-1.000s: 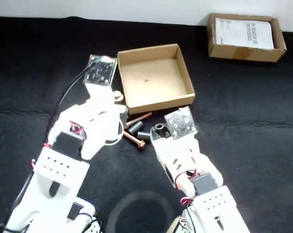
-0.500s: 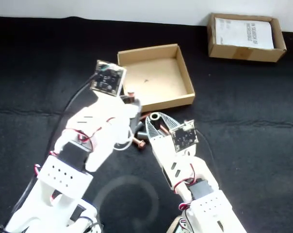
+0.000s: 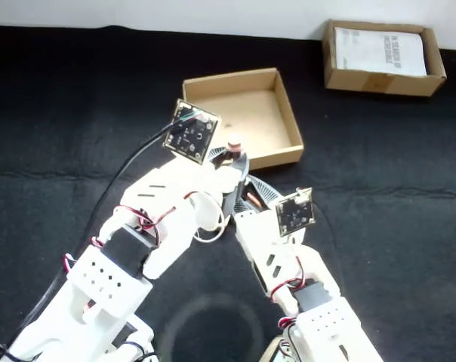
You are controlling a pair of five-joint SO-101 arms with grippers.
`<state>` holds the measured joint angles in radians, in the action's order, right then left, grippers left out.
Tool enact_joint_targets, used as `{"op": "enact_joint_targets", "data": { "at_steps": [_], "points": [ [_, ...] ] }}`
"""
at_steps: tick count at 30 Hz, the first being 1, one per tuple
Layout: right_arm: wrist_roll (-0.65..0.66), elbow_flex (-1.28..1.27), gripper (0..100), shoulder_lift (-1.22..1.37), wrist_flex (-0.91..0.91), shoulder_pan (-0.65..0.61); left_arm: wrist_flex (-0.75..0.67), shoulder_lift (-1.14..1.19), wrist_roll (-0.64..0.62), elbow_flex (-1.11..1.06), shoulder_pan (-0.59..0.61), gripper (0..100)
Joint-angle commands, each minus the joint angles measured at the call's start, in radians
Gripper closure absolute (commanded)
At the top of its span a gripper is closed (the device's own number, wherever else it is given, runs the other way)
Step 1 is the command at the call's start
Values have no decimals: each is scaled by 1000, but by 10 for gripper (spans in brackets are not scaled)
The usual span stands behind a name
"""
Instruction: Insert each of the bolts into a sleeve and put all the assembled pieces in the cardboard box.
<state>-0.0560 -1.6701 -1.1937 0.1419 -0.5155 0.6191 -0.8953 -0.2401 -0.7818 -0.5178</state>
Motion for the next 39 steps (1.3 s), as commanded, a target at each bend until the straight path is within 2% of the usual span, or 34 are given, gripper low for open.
{"op": "enact_joint_targets", "data": {
  "at_steps": [1, 8, 15, 21, 32, 39],
  "points": [
    [-11, -22, 991, -24, 24, -2, -21, -18, -2, -1, -7, 993],
    [-9, -22, 991, -24, 24, -2, -100, -18, 0, -124, -7, 993],
    [-9, -22, 991, -24, 22, -2, -153, -18, 0, -124, -8, 993],
    [-9, -22, 991, -24, 22, -2, -157, -1, 0, -130, -8, 993],
    [-9, -21, 991, -24, 22, -2, -187, 170, -2, -124, -5, 993],
    [-9, -21, 991, -24, 22, 12, -178, 176, 0, -124, 19, 993]
  ]
}}
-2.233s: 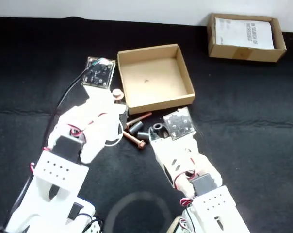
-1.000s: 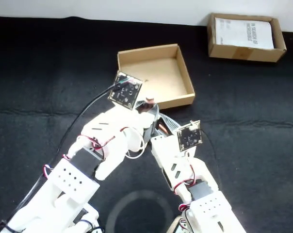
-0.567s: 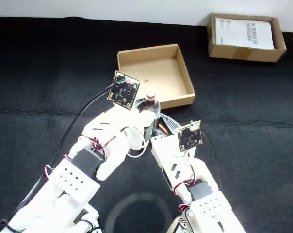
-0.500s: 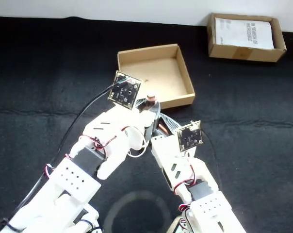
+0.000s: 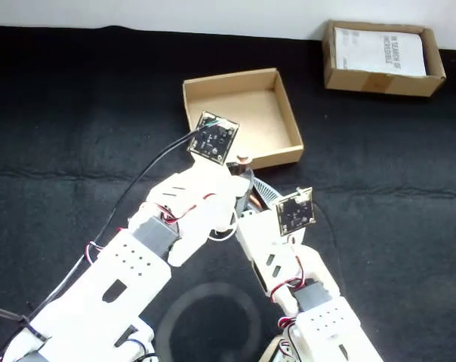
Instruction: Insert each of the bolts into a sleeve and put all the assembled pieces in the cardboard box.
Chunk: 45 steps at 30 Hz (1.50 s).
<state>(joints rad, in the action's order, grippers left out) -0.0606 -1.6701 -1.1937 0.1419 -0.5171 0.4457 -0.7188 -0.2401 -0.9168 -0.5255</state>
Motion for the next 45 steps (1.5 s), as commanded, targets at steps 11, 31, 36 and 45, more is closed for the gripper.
{"op": "enact_joint_targets", "data": {
  "at_steps": [11, 31, 36, 45],
  "points": [
    [-3, 31, 992, -18, 13, 76, 236, -1, -78, 31, 142, 731],
    [-3, 24, 992, -18, 13, 79, 611, -236, -77, 326, 143, 825],
    [-6, 33, 992, -18, 12, 101, 609, -403, -74, 266, 148, 995],
    [-126, 334, 992, -15, -444, 176, 603, -650, -74, -16, 263, 981]
  ]
}}
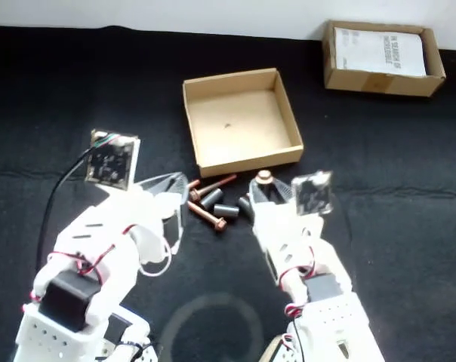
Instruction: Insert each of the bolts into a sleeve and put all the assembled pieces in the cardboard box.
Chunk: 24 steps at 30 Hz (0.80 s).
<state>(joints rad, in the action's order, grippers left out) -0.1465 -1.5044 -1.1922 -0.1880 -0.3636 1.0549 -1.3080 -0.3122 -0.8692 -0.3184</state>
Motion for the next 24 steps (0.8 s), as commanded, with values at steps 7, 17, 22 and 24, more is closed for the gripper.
{"op": "enact_joint_targets", "data": {
  "at_steps": [7, 17, 22, 24],
  "points": [
    [-40, 417, 992, 125, -239, 25, -8, -237, 0, -317, 214, 991],
    [-43, 897, 992, 572, -389, 25, -137, -507, 0, -615, 374, 991],
    [-44, 1102, 992, 768, -490, 27, -310, -504, -5, -739, 487, 991],
    [-44, 1159, 992, 835, -510, 27, -381, -504, -6, -779, 527, 991]
  ]
}}
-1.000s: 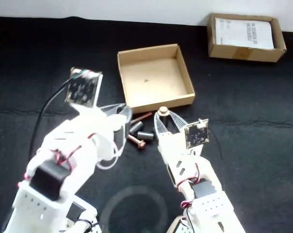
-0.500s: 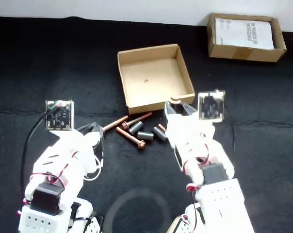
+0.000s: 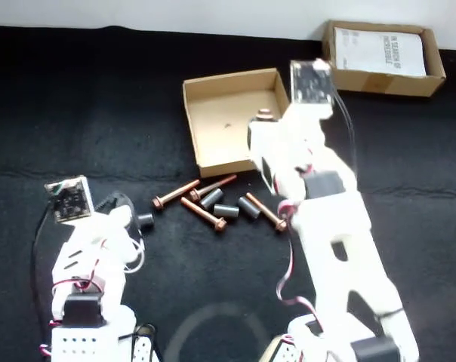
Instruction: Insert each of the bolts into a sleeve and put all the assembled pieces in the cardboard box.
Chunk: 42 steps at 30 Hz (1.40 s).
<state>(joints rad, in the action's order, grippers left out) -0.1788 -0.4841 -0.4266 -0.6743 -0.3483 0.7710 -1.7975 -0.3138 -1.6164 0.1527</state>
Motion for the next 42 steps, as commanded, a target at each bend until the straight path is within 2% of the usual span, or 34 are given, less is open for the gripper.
{"op": "enact_joint_targets", "data": {
  "at_steps": [1, 3, 7, 15, 22, 29, 35, 39, 42],
  "points": [
    [-12, 165, 992, 101, -28, 12, -127, -15, -5, -53, 71, 991],
    [-12, 219, 992, 165, -28, 15, -173, -7, -5, -81, 93, 991],
    [-11, 329, 992, 298, -30, 22, -153, -7, -5, -79, 104, 991],
    [-6, 608, 992, 622, -30, 53, 31, -7, -5, -79, 101, 991],
    [-9, 866, 992, 934, -30, 102, 34, -7, 2, -79, 97, 990],
    [-6, 1030, 971, 1162, -31, 99, 31, -7, 3, -79, 96, 989],
    [-3, 1152, 738, 1188, -251, 68, 21, -5, 3, -79, 96, 989],
    [-3, 1257, 725, 1185, -390, 70, 21, -5, 3, -79, 96, 989],
    [-3, 1400, 724, 1184, -607, 71, 21, -5, 3, -79, 96, 989]
  ]
}}
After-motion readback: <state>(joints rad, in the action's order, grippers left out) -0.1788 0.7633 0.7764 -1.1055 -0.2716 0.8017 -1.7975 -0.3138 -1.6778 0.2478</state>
